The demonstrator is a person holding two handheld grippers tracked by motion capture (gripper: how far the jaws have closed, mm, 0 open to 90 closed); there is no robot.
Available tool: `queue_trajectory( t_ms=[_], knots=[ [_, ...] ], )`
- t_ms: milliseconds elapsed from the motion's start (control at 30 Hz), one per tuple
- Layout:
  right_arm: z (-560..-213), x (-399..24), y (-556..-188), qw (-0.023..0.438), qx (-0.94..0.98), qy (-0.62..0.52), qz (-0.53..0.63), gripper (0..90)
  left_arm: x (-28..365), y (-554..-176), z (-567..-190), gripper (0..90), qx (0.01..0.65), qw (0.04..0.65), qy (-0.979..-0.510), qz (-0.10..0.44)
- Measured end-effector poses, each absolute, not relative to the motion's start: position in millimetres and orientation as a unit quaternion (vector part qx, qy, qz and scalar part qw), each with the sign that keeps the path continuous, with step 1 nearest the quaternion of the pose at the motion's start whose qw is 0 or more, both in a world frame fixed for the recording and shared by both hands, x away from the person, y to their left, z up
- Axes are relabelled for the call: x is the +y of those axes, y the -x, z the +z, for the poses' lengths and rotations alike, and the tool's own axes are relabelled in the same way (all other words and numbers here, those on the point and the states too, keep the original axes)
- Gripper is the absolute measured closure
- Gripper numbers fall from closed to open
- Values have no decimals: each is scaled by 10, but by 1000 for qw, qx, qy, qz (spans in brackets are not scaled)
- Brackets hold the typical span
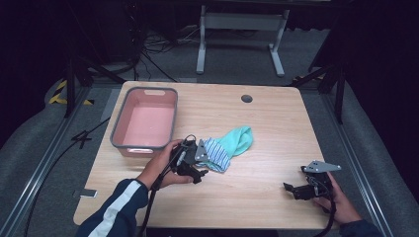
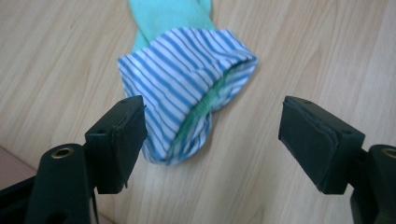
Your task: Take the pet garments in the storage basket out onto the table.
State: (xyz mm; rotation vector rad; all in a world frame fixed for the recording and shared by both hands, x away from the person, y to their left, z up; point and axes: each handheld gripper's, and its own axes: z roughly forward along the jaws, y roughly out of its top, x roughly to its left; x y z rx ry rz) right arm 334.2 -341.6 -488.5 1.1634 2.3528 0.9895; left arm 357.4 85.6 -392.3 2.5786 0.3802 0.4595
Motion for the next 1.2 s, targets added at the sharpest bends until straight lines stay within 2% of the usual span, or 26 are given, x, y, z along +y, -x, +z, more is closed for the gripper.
queue_trajectory(
  t_ms=[167, 833, 1200],
  knots=[
    [-4885, -3416, -3342, 168, 827, -409, 348, 6, 992, -3478, -3987, 236, 130, 234, -948, 172],
    [-4885, -3416, -3343, 168, 827, -408, 347, 6, 1584, -3270, -4189, 230, 163, 215, -945, 183],
    [-4885, -3416, -3343, 168, 827, -408, 347, 6, 2037, -3246, -4441, 226, 220, 219, -937, 159]
  ],
)
